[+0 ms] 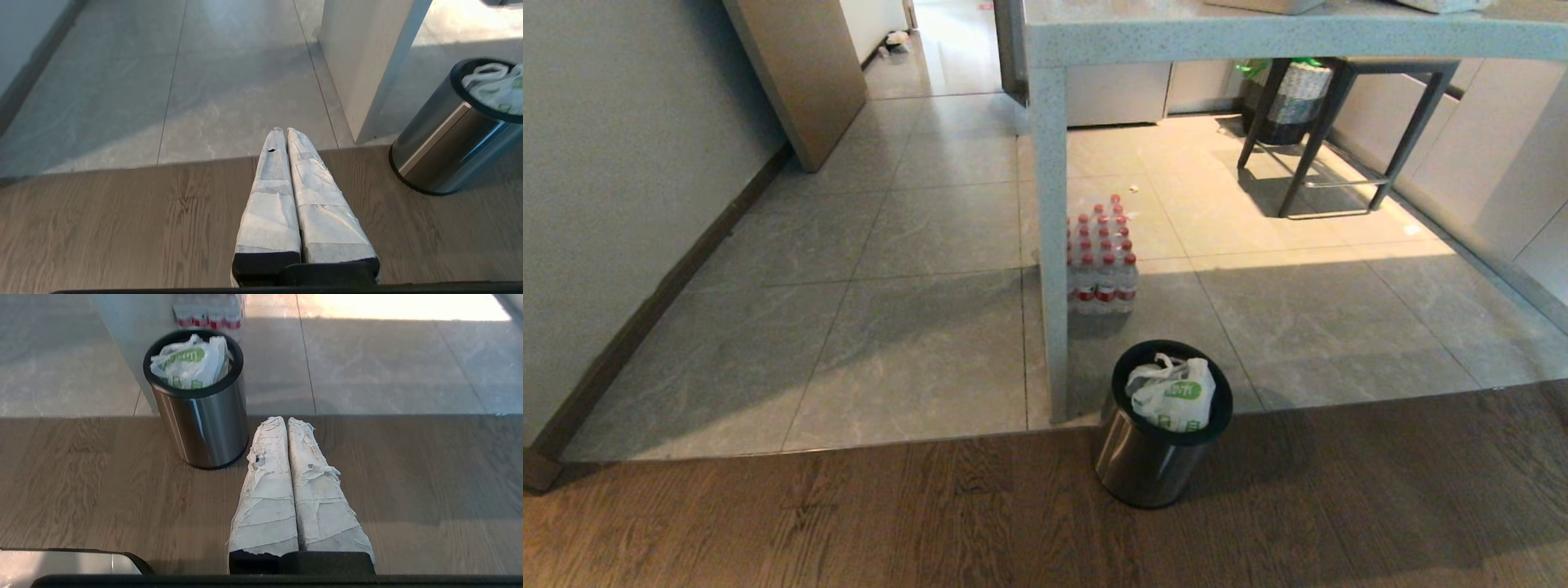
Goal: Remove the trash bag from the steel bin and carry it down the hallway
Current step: Place the outer trash can on the ground
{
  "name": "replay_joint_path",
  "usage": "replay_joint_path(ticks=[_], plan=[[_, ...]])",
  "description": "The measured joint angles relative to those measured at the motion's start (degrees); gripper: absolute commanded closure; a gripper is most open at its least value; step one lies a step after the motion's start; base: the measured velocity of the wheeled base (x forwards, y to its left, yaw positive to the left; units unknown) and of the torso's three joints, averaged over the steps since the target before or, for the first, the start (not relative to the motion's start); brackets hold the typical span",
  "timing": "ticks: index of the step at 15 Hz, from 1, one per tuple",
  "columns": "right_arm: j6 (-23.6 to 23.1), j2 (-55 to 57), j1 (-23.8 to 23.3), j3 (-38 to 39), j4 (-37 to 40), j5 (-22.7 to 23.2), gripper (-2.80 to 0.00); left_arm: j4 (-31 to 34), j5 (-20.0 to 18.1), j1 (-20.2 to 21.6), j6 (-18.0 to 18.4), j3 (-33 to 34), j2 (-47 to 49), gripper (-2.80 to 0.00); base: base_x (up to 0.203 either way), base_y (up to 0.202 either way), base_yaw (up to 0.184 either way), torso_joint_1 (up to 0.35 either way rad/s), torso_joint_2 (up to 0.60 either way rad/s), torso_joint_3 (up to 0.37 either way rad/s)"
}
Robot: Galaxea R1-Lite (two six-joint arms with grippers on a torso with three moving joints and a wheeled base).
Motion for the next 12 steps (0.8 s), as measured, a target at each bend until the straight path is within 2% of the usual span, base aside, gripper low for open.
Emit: replay_joint_path(ticks=[12], plan=[[-0.2,0.0,0.0,0.0,-0.2,0.2,0.00,0.0,0.0,0.0,0.0,0.0,0.0,0.00,0.000,0.000,0.000,0.002,0.00,-0.188]])
